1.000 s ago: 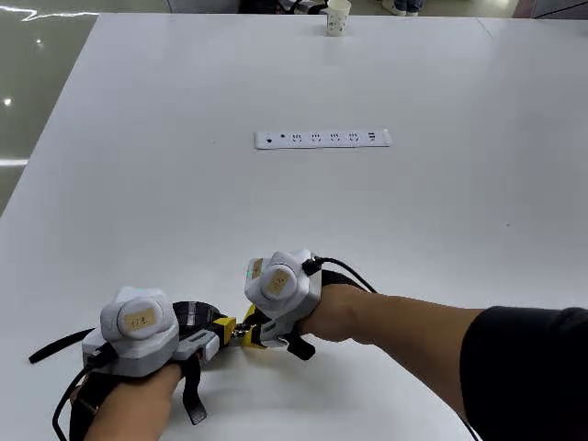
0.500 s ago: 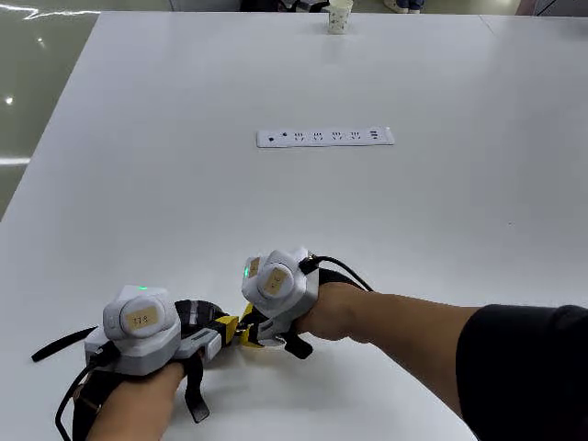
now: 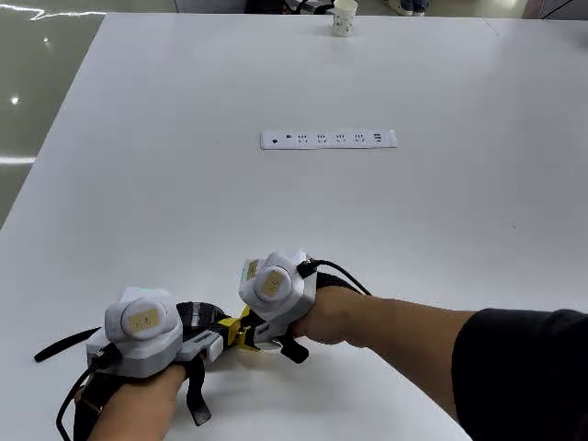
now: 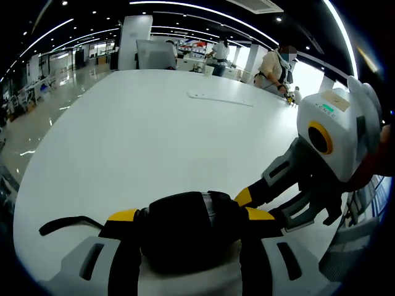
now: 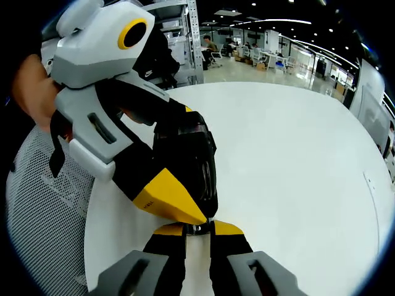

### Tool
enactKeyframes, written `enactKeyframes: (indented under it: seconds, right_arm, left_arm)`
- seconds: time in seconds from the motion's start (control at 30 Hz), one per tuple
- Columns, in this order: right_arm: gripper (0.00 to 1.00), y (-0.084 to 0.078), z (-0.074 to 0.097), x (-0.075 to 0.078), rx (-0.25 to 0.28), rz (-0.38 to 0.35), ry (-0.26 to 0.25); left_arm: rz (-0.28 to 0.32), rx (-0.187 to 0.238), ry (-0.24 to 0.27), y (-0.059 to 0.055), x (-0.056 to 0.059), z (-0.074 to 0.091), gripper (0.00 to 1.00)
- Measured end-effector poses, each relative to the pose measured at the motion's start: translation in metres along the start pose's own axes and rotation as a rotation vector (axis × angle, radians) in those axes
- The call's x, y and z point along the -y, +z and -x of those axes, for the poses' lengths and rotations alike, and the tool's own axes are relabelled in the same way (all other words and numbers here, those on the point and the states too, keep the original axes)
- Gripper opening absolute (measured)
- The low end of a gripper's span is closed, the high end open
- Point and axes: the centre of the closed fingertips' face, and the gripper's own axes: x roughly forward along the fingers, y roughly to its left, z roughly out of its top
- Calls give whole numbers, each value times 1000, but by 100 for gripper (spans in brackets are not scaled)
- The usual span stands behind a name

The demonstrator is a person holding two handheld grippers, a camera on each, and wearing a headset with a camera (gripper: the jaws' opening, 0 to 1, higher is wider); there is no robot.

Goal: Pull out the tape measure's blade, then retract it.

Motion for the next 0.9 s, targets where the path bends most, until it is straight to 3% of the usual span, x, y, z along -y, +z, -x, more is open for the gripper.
enactKeyframes:
  seconds: [0.53, 0.63, 0.9]
  right_arm:
    - [12, -1, 1, -1, 10, -26, -12]
    - [12, -1, 1, -1, 10, -15, -10]
    - [12, -2, 2, 0, 10, -28, -24]
  left_arm:
    - [-8, 11, 12, 1, 1, 0, 63]
    - [-39, -3, 14, 0, 1, 0, 63]
    - [-52, -15, -5, -1, 3, 0, 64]
